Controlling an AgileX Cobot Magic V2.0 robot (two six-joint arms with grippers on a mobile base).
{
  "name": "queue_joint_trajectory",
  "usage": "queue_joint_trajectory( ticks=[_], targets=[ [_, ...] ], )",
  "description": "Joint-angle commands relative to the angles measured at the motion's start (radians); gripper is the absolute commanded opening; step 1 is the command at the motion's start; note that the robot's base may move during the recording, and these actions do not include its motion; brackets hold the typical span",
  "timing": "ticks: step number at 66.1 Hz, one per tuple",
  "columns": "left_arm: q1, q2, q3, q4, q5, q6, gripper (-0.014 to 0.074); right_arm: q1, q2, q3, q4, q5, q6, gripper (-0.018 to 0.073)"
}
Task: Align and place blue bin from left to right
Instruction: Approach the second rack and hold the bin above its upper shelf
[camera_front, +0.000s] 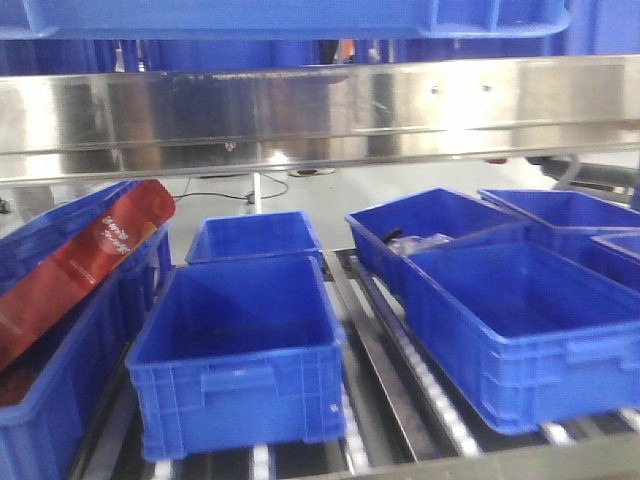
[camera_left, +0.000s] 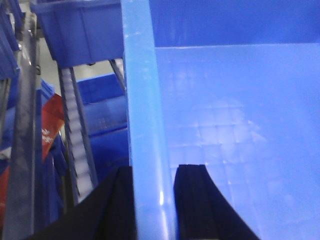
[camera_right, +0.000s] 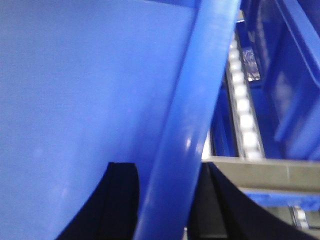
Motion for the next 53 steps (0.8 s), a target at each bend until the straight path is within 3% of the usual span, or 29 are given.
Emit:
queue_joint_trajectory(
  ticks=[1, 53],
  targets=[
    [-0.007, -0.033, -0.024, -0.019, -0.158, -0.001, -0.0111, -0.004, -0.012, -0.013, -0.030, -0.061, 0.023, -0.0070],
    [-0.007, -0.033, -0.024, -0.019, -0.158, -0.001, -0.0111, -0.004, -0.012, -0.013, -0.030, -0.061, 0.023, -0.0070]
  ],
)
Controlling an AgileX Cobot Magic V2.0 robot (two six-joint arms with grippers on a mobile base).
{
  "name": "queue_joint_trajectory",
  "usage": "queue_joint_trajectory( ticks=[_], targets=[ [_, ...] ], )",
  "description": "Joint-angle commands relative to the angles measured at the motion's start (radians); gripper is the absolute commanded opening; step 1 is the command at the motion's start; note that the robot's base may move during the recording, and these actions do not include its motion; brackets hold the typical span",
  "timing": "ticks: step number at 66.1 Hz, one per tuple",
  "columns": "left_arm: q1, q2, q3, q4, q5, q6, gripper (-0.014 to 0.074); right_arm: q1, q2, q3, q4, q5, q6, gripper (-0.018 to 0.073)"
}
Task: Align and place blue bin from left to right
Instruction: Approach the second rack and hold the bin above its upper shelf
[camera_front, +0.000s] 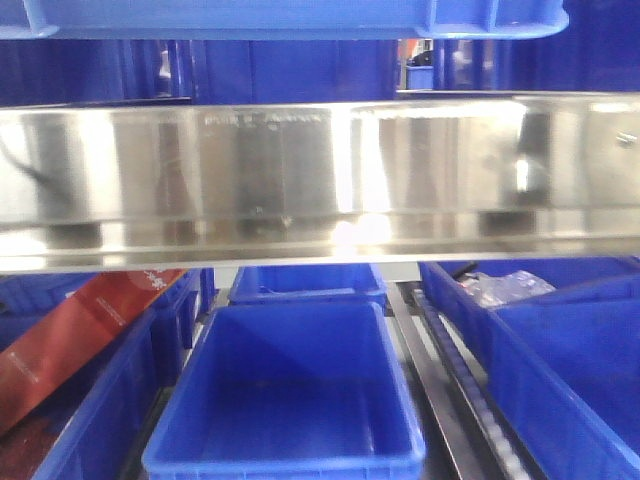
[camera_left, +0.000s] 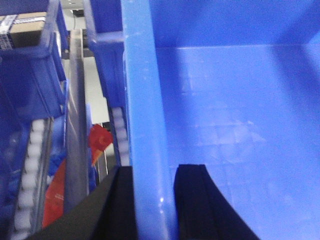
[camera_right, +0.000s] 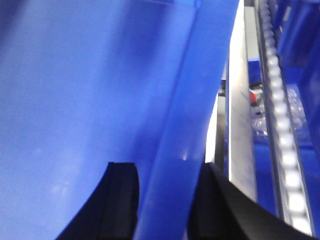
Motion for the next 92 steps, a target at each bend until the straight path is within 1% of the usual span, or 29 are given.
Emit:
queue_joint_trajectory(
  ticks=[1, 92],
  targets=[
    [-0.007, -0.033, -0.024, -0.019, -0.154, -0.001, -0.0111, -0.004, -0.012, -0.013, -0.030, -0.061, 0.023, -0.0070],
    [-0.007, -0.033, -0.024, -0.019, -0.154, -0.001, -0.0111, -0.004, -0.012, -0.013, -0.030, -0.061, 0.023, -0.0070]
  ],
)
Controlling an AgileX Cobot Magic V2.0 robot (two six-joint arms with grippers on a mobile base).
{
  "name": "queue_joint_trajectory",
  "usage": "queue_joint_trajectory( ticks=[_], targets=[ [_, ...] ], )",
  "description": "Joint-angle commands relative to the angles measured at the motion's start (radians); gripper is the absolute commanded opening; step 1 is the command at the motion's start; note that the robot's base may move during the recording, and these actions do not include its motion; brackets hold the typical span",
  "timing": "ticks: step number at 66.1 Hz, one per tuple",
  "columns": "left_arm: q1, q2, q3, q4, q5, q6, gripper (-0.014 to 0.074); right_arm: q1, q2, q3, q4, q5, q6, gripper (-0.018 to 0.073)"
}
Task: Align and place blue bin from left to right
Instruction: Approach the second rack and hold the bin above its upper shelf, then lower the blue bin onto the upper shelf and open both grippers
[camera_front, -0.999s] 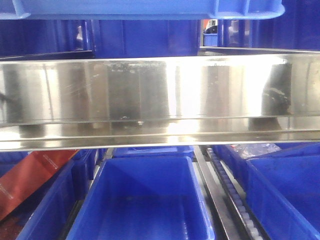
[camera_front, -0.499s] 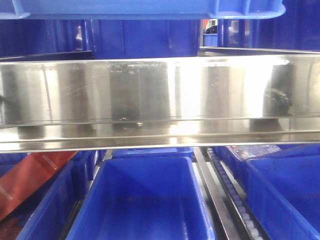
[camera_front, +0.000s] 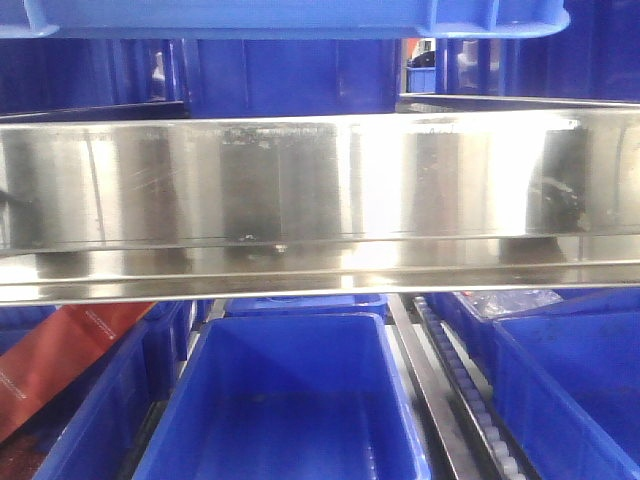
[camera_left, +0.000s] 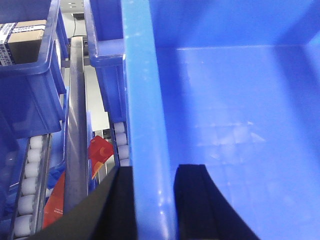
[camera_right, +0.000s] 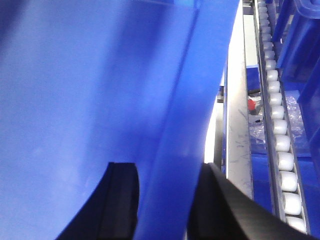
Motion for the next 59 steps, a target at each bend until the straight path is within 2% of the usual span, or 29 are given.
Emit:
queue_joint_trajectory(
  ticks=[1, 19, 32, 42, 59],
  targets=[
    [-0.007, -0.033, -0.024, -0.019, -0.152, -0.001, -0.0111, -0.004, -0.012, -0.013, -0.028, -0.061, 0.023, -0.0070],
    [-0.007, -0.033, -0.024, -0.019, -0.165, -0.001, -0.0111, -0.006, -0.012, -0.013, -0.026, -0.114, 0.023, -0.0070],
    [-0.007, -0.009, -0.024, -0.029, -0.156, -0.001, -0.0111, -0.074, -0.001, -0.013, -0.026, -0.156, 0.023, -0.0070],
    [-0.007, 0.043, -0.024, -0.025, -0.116, -0.026, -0.0111, -0.119, 0.039, -0.013, 0.018, -0.204, 0.001, -0.0070],
    [-0.002, 0.153, -0.024, -0.008, -0.063, -0.026, -0.0111, -0.121, 0.133, -0.013, 0.031, -0.246, -0.014, -0.0070]
  ],
)
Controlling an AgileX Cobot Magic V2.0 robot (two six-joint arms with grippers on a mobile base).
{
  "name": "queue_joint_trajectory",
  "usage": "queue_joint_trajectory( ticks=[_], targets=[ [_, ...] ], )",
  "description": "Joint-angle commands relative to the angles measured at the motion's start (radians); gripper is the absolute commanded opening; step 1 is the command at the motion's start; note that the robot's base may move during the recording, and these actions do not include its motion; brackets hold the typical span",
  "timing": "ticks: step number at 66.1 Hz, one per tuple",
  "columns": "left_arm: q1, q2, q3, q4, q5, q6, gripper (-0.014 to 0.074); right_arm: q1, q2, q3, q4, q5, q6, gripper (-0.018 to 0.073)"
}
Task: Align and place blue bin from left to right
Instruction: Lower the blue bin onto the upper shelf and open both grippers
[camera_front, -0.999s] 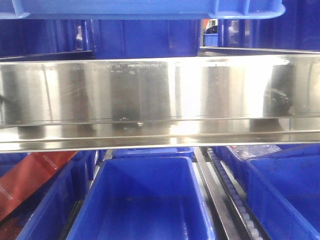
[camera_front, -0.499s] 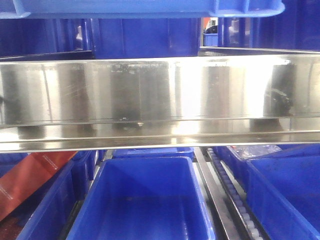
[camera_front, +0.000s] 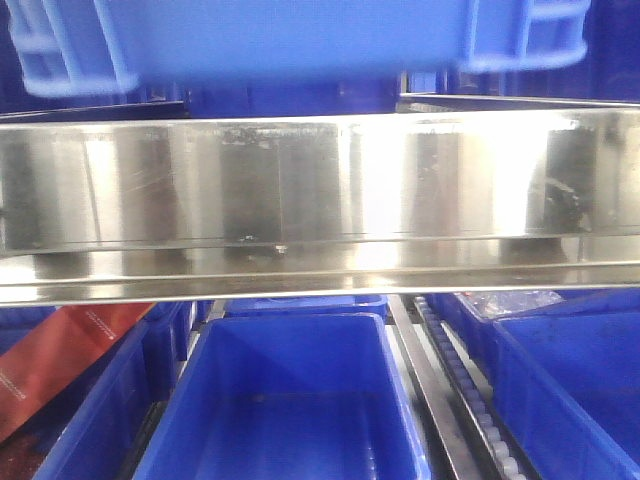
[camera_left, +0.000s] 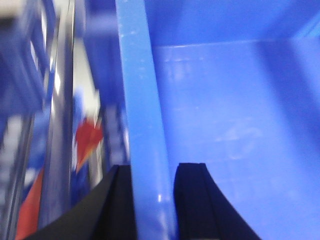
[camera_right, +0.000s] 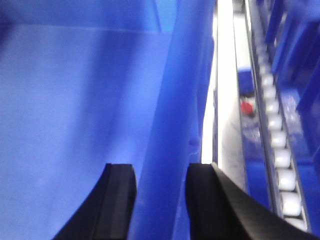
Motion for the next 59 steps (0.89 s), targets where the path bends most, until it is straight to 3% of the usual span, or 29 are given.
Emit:
queue_joint_trajectory(
  ticks=[1, 23, 27, 32, 43, 47, 51, 59],
  targets=[
    [-0.002, 0.006, -0.022, -0.002, -0.024, 0.011, -0.0111, -0.012, 0.019, -0.013, -0.039, -0.127, 0.025, -0.0070],
    [0.002, 0.067, -0.022, 0.013, 0.008, 0.011, -0.0083, -0.018, 0.105, -0.013, -0.045, -0.116, 0.019, -0.0062],
    [0.002, 0.072, -0.022, 0.013, 0.010, 0.011, -0.0009, -0.018, 0.116, -0.013, -0.045, -0.109, 0.019, -0.0030],
    [0.002, 0.076, -0.022, 0.013, 0.015, 0.011, 0.0134, -0.018, 0.118, -0.013, -0.045, -0.098, 0.017, 0.0073],
    [0.002, 0.076, -0.022, 0.013, 0.015, 0.011, 0.0481, -0.018, 0.116, -0.013, -0.049, -0.082, 0.017, 0.0450],
    [0.002, 0.074, -0.022, 0.013, 0.015, 0.011, 0.0559, -0.018, 0.110, -0.013, -0.051, -0.072, 0.017, 0.0558],
    [0.002, 0.067, -0.022, 0.013, 0.018, 0.011, 0.0605, -0.018, 0.103, -0.013, -0.052, -0.055, 0.017, 0.0568],
    [0.002, 0.025, -0.022, 0.013, 0.018, 0.011, 0.0598, -0.018, 0.067, -0.013, -0.054, -0.029, 0.017, 0.0558]
  ],
)
